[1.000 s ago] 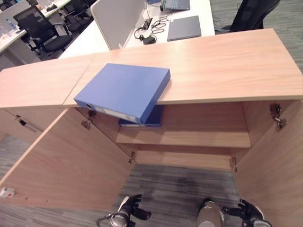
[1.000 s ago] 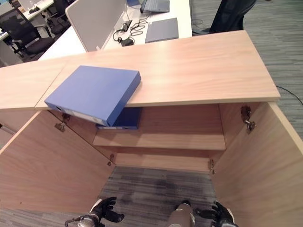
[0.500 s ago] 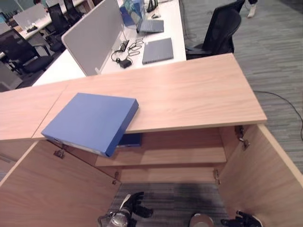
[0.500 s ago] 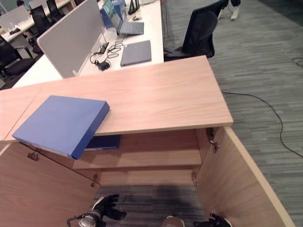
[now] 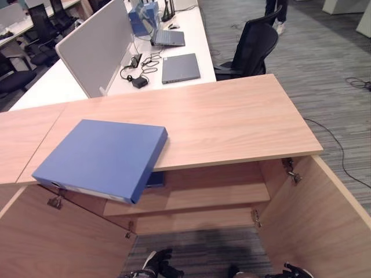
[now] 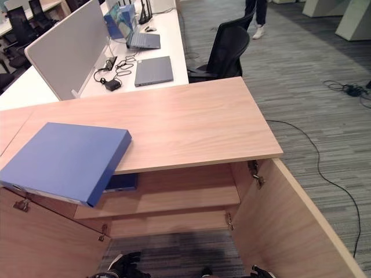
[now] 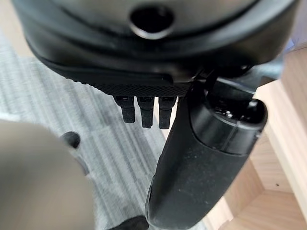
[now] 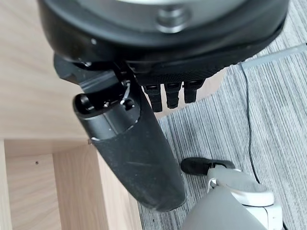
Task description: Put the empty folder in the office cabinet
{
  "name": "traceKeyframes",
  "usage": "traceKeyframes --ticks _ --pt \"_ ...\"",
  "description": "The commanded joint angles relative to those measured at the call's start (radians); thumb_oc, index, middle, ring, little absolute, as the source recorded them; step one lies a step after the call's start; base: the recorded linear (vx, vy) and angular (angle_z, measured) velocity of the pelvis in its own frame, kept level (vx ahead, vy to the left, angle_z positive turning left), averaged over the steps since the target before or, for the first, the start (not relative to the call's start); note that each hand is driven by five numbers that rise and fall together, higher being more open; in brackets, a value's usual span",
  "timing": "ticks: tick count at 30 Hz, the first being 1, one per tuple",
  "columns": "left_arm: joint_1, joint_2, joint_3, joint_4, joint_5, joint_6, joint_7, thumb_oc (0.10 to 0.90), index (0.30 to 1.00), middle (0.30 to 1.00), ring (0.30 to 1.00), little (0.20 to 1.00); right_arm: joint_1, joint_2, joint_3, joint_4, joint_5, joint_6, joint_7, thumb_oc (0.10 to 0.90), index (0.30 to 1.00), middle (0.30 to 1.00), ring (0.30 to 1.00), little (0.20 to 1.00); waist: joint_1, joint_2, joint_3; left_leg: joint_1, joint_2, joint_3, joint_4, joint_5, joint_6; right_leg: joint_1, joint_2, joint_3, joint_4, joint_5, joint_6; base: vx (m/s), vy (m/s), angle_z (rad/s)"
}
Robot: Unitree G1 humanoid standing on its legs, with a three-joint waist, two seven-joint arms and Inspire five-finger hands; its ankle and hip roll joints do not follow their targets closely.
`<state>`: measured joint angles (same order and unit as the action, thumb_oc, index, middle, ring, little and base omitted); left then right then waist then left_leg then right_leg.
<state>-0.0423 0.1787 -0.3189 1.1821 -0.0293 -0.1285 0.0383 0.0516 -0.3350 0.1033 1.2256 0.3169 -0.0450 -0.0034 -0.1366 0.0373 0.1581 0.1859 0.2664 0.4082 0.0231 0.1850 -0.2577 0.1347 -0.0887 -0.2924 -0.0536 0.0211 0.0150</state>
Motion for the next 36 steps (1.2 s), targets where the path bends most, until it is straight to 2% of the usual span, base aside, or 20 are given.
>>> traceKeyframes --ticks 1,3,5,7,11,12,15,16,17,20,23,36 --pt "-0.016 0.039 0.003 -0.015 0.035 -0.015 0.025 0.800 0.900 0.900 0.900 0.900 -0.045 -0.018 0.011 0.014 -0.015 -0.025 0.005 0.800 0.900 0.900 0.900 0.900 0.010 -0.018 -0.003 -0.038 0.008 -0.009 0.093 -0.126 0.026 0.054 -0.122 0.022 -0.015 -0.056 0.154 0.07 0.145 0.01" --pt "-0.025 0.058 -0.003 -0.016 0.052 -0.017 0.026 0.800 0.900 0.900 0.900 0.900 -0.040 -0.001 0.015 0.007 -0.021 -0.021 0.010 0.800 0.900 0.900 0.900 0.900 0.007 -0.039 -0.013 -0.017 -0.033 0.021 0.039 -0.166 0.058 0.033 -0.156 0.051 0.009 -0.041 0.175 0.08 0.227 -0.06" --pt "-0.027 0.068 -0.002 -0.016 0.059 -0.018 0.027 0.800 0.900 0.900 0.900 0.900 -0.039 0.008 0.019 0.001 -0.026 -0.020 0.012 0.800 0.900 0.900 0.900 0.900 0.008 -0.048 -0.019 -0.007 -0.052 0.034 0.012 -0.171 0.070 0.017 -0.169 0.066 0.019 -0.032 0.187 0.07 0.232 -0.19" --pt "-0.031 0.090 0.010 -0.011 0.064 -0.016 0.033 0.800 0.900 0.900 0.900 0.900 -0.040 0.021 0.020 -0.002 -0.033 -0.018 0.012 0.800 0.900 0.900 0.900 0.900 0.009 -0.061 -0.031 0.016 -0.093 0.059 -0.050 -0.177 0.094 -0.013 -0.195 0.094 0.031 -0.002 0.221 0.07 0.280 -0.26" --pt "-0.031 0.107 0.031 -0.007 0.054 -0.015 0.042 0.800 0.900 0.900 0.900 0.900 -0.041 0.039 0.012 -0.003 -0.022 -0.018 0.011 0.800 0.900 0.900 0.900 0.900 0.012 -0.073 -0.037 0.033 -0.129 0.074 -0.092 -0.185 0.113 -0.039 -0.220 0.110 0.035 0.036 0.245 0.03 0.194 -0.21" --pt "-0.037 0.116 0.042 -0.015 0.043 -0.016 0.048 0.800 0.900 0.900 0.900 0.900 -0.047 0.046 0.012 -0.004 -0.022 -0.019 0.009 0.800 0.900 0.900 0.900 0.900 0.020 -0.075 -0.033 0.027 -0.140 0.079 -0.103 -0.188 0.123 -0.066 -0.228 0.104 0.057 0.064 0.247 -0.02 0.190 -0.22" --pt "-0.041 0.122 0.049 -0.024 0.032 -0.017 0.052 0.800 0.900 0.900 0.900 0.900 -0.051 0.054 0.016 -0.009 -0.020 -0.019 0.010 0.800 0.900 0.900 0.900 0.900 0.023 -0.077 -0.024 0.019 -0.142 0.087 -0.110 -0.187 0.129 -0.100 -0.225 0.100 0.105 0.077 0.247 -0.06 0.140 -0.16" --pt "-0.044 0.132 0.049 -0.041 0.030 -0.020 0.053 0.800 0.900 0.900 0.900 0.900 -0.054 0.061 0.028 -0.015 -0.017 -0.021 0.013 0.800 0.900 0.900 0.900 0.900 0.025 -0.072 -0.007 0.013 -0.139 0.095 -0.110 -0.188 0.138 -0.126 -0.200 0.093 0.171 0.049 0.247 -0.08 0.154 -0.05" --pt "-0.044 0.132 0.050 -0.041 0.030 -0.019 0.053 0.800 0.900 0.900 0.900 0.900 -0.055 0.061 0.028 -0.015 -0.017 -0.021 0.013 0.800 0.900 0.900 0.900 0.900 0.025 -0.072 -0.010 0.009 -0.139 0.097 -0.110 -0.185 0.138 -0.131 -0.199 0.094 0.170 0.053 0.247 -0.07 0.175 -0.08" --pt "-0.046 0.137 0.041 -0.061 0.027 -0.023 0.052 0.800 0.900 0.900 0.900 0.900 -0.052 0.061 0.044 -0.021 -0.017 -0.027 0.011 0.800 0.900 0.900 0.900 0.900 0.023 -0.064 0.002 0.010 -0.147 0.085 -0.110 -0.190 0.154 -0.130 -0.141 0.111 0.227 -0.019 0.242 -0.01 0.137 -0.14" --pt "-0.052 0.133 0.041 -0.081 0.020 -0.029 0.056 0.800 0.900 0.900 0.900 0.900 -0.045 0.061 0.063 -0.018 -0.037 -0.028 0.007 0.800 0.900 0.900 0.900 0.900 0.041 -0.070 -0.017 -0.007 -0.156 0.077 -0.110 -0.186 0.158 -0.094 -0.124 0.080 0.175 -0.041 0.213 0.00 0.020 0.03" --pt "-0.041 0.120 0.019 -0.168 0.029 -0.042 0.053 0.800 0.900 0.900 0.900 0.900 -0.043 0.047 0.079 -0.022 -0.049 -0.033 0.003 0.800 0.900 0.900 0.900 0.900 0.067 -0.087 -0.037 -0.002 -0.140 0.032 -0.110 -0.172 0.135 0.000 -0.119 0.036 0.040 -0.029 0.196 0.01 -0.051 0.11"
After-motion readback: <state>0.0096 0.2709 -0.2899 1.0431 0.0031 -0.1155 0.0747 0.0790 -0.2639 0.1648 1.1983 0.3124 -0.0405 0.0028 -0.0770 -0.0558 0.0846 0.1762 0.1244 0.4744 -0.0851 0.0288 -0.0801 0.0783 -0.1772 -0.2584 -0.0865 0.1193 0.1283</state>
